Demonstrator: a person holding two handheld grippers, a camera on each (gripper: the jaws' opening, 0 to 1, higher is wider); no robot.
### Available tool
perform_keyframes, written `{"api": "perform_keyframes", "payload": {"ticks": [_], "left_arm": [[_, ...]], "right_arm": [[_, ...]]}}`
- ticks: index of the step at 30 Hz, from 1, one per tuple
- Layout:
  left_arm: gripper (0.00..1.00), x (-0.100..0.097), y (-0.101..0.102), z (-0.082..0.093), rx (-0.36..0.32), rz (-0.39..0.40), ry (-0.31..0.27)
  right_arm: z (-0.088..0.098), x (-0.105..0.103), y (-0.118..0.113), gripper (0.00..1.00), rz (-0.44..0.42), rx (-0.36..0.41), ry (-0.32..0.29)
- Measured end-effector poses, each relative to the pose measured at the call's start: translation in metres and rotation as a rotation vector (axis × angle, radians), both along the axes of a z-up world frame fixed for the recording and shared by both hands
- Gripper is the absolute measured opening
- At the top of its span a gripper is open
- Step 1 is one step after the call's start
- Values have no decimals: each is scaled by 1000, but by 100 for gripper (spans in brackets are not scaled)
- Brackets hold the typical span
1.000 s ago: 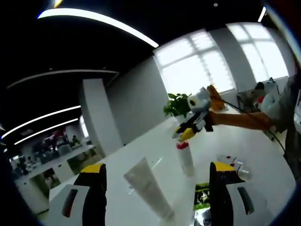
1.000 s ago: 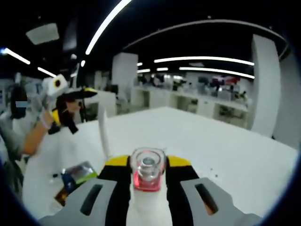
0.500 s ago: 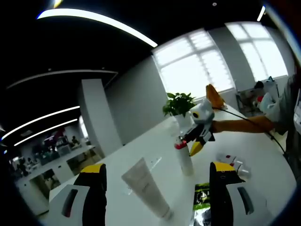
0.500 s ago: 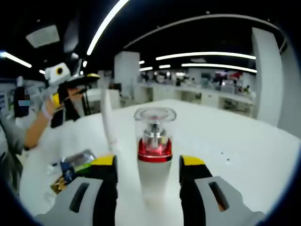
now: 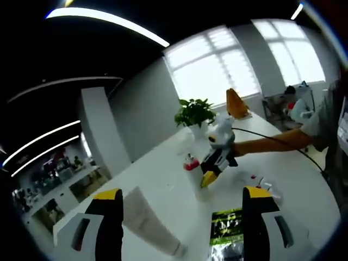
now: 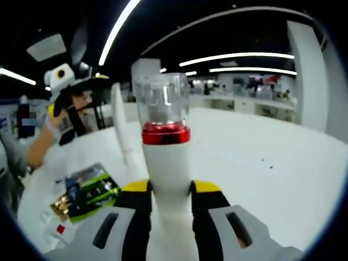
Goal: Arrange the skincare products in the storage area until every visible bottle or jar stands upright without overlapping.
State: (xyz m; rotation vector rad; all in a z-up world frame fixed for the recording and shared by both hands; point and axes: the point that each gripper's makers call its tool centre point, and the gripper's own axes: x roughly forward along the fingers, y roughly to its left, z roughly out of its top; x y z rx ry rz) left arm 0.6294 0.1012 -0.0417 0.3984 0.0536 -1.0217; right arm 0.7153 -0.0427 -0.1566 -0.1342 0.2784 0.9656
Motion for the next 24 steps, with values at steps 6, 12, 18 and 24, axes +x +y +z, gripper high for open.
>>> {"api": "perform_keyframes", "payload": {"ticks": [6, 12, 18, 24], "left_arm": [[90, -14, -32, -26, 91, -66, 49], [89, -6, -59, -60, 135, -13, 140], [83, 1, -81, -95, 161, 40, 177], [78, 15, -85, -106, 6, 122, 289]], "right_arm": [[0, -9, 20, 26, 120, 11, -32], [1, -9, 39, 26, 184, -10, -44], [0, -14, 58, 26, 256, -39, -42], [0, -19, 70, 26, 312, -46, -49]]}}
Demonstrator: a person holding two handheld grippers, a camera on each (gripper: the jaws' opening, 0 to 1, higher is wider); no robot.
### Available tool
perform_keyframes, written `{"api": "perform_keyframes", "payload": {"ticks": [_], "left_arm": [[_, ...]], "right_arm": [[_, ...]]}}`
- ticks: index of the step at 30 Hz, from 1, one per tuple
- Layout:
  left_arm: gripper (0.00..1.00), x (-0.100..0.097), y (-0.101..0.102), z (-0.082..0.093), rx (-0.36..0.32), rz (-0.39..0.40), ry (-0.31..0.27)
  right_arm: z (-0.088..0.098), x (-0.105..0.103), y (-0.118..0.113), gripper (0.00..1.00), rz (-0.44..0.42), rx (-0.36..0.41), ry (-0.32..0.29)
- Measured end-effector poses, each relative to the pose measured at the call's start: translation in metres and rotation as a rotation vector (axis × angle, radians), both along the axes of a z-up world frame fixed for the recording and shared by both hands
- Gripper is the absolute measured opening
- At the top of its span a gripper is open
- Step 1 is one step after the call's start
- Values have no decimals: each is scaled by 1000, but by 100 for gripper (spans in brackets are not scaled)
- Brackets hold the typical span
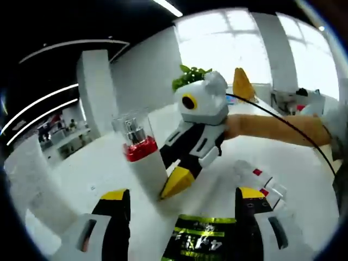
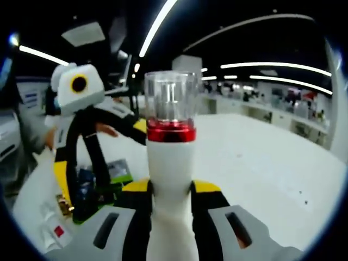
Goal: Arrange the skincare products in the storage area until every visible bottle or jar stands upright without overlapping.
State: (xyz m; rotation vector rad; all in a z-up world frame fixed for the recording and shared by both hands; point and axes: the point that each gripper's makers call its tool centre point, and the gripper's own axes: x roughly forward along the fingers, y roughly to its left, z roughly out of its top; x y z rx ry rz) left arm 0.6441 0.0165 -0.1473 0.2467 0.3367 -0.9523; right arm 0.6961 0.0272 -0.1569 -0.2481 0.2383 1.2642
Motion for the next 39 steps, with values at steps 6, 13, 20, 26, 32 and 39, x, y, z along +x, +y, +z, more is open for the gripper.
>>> {"api": "perform_keyframes", "payload": {"ticks": [6, 13, 20, 26, 32, 39], "left_arm": [[61, 4, 1, -2, -40, -53, -38], [60, 3, -1, -19, -34, -46, 2], [51, 7, 2, -21, -63, -34, 33], [50, 9, 4, -21, -64, -26, 39], [46, 6, 12, -27, -39, -17, 32], [45, 15, 32, -33, -31, 66, 50]], "right_arm": [[0, 2, -5, 29, -65, -2, 43], [1, -1, -16, 27, -98, -2, 44], [0, -1, -18, 23, -136, -15, 98], [0, 1, -16, 23, -116, -16, 78], [-1, 6, -4, 23, -68, -7, 37], [-2, 10, 12, 24, -26, -39, -4]]}}
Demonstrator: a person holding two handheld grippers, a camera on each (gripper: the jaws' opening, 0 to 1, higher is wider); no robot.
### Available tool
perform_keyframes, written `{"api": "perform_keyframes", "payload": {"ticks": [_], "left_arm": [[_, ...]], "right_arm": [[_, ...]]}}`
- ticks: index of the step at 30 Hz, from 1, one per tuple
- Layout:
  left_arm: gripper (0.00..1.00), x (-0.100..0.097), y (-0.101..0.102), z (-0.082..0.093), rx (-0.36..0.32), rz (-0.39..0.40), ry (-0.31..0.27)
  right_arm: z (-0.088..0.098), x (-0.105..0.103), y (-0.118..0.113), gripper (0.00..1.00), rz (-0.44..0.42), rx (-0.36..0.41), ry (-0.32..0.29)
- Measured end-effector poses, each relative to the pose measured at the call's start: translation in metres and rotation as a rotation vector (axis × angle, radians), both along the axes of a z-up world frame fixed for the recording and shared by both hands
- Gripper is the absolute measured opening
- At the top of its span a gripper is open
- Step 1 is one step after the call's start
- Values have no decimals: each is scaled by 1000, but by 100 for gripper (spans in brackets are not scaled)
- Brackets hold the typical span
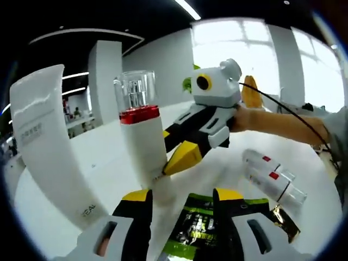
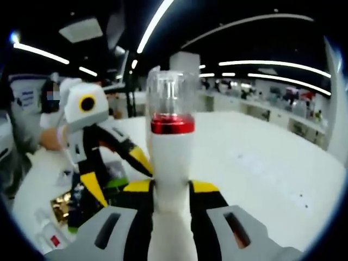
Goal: Arrange the skincare products in the storage area until every visible bottle or jar stands upright without overlapping.
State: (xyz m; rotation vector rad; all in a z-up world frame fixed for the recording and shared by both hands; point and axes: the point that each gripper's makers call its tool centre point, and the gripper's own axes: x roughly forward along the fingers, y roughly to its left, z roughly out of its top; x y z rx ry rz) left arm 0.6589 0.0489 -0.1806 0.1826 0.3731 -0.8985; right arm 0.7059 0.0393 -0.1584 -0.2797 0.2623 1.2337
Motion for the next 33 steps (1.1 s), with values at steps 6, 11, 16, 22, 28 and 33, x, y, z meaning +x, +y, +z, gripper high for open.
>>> {"api": "perform_keyframes", "payload": {"ticks": [6, 11, 16, 22, 28, 33], "left_arm": [[46, 5, 17, -4, -2, 26, -6], [46, 8, 11, -7, 11, 12, -43], [46, 17, 7, -8, 14, 20, -60], [49, 16, -4, -6, 2, -22, -63], [49, 16, 1, -6, -2, 0, -48], [49, 14, 6, -10, 15, 7, -49]], "right_arm": [[-1, -1, -2, 23, -32, 27, 40], [-1, -1, -4, 23, -47, 40, 52], [-2, -1, -3, 23, -43, 15, 30], [-3, 2, 0, 23, -17, 2, 5], [-3, 7, 7, 24, 12, -6, -22], [-3, 10, 12, 24, 45, -2, -31]]}}
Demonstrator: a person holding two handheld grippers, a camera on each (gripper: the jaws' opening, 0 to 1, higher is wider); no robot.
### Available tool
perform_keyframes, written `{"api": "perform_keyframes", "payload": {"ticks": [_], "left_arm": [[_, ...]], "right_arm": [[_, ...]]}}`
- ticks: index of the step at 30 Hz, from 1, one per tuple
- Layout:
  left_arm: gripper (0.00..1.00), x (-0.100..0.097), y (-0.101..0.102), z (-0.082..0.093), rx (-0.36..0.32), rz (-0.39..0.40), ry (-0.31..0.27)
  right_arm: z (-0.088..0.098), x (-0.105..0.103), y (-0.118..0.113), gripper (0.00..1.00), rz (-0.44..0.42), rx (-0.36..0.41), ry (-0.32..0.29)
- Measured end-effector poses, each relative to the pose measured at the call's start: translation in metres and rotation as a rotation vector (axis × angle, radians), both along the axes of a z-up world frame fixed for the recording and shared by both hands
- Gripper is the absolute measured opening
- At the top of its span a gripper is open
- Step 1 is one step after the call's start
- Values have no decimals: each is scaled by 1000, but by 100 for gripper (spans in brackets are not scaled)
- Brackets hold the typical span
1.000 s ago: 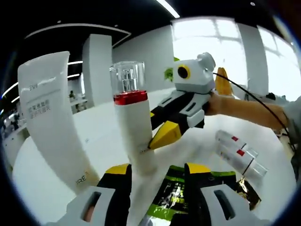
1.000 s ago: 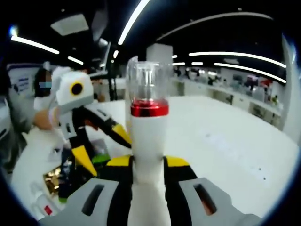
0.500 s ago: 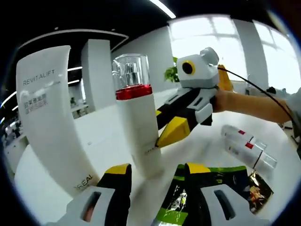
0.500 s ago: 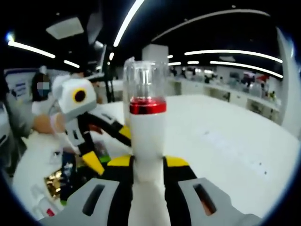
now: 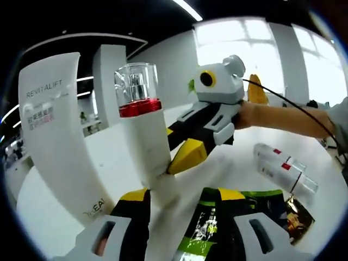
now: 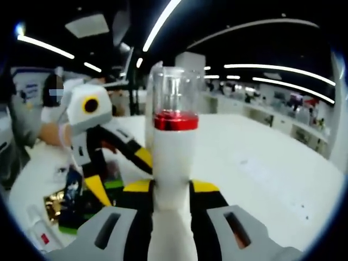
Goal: Arrange the skincare products in the storage area until every visible bottle or jar stands upright without overlapping.
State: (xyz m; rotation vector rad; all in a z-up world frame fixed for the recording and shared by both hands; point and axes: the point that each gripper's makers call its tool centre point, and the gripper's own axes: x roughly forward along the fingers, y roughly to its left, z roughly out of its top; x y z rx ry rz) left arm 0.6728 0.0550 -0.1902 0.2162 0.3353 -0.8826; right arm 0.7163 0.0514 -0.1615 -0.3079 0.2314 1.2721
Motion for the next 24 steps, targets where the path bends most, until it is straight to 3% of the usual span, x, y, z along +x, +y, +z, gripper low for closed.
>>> {"api": "perform_keyframes", "payload": {"ticks": [12, 24], "left_arm": [[48, -1, 5, -6, 4, 9, 17], [49, -1, 5, -8, 2, 12, 26]], "right_arm": [[-1, 1, 5, 24, 26, 39, 6], [-2, 3, 6, 24, 17, 9, -9]]}}
